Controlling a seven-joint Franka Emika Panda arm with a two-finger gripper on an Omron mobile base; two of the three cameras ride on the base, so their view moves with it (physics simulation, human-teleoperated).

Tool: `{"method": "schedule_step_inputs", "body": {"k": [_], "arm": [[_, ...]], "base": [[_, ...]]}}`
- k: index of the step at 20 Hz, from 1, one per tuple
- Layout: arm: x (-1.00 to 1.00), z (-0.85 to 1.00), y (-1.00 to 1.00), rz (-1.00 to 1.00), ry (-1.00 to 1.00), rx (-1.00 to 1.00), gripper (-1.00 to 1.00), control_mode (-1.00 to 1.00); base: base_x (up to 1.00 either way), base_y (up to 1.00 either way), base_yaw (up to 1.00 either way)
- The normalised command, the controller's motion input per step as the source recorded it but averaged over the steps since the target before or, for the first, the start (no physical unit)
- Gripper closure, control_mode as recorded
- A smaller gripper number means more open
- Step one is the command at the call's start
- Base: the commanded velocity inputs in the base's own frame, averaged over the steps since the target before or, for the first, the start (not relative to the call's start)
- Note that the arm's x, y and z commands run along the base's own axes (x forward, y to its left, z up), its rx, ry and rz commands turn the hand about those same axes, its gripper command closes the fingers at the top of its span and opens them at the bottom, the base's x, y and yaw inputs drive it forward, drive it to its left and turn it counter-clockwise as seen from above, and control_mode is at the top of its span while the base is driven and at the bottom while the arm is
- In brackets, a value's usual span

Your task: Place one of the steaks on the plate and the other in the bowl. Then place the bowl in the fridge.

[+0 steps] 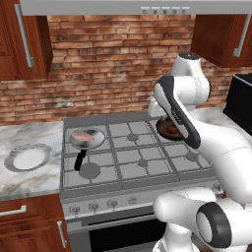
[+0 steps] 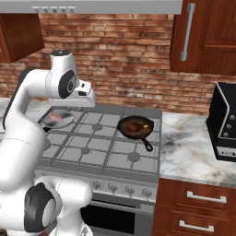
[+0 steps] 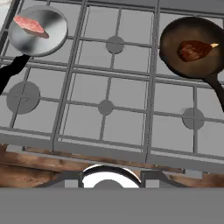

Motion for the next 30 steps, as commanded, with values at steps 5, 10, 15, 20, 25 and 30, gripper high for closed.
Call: {"method": "schedule_step_inputs", "body": {"k": [5, 10, 15, 20, 25, 30], "arm": [[0.42, 0.00, -0.04, -0.17, 0.10, 0.00, -1.00, -1.00], [0.86, -0.16, -0.11, -0.48, 0.18, 0.00, -1.00, -1.00], [0.58, -0.26, -0.50, -0.46, 0.22, 0.00, -1.00, -1.00], [0.63, -0.62, -0.69, -0.30, 0.06, 0.00, -1.00, -1.00], [0.39, -0.60, -0.76, -0.34, 0.06, 0.00, -1.00, -1.00], [0.38, -0.51, -0.68, -0.28, 0.05, 0.01, -1.00, -1.00]], "base": [[0.00, 0.00, 0.00], [0.00, 0.00, 0.00], [0.00, 0.00, 0.00], [0.00, 0.00, 0.00], [0.00, 0.00, 0.00], [0.00, 0.00, 0.00]]}}
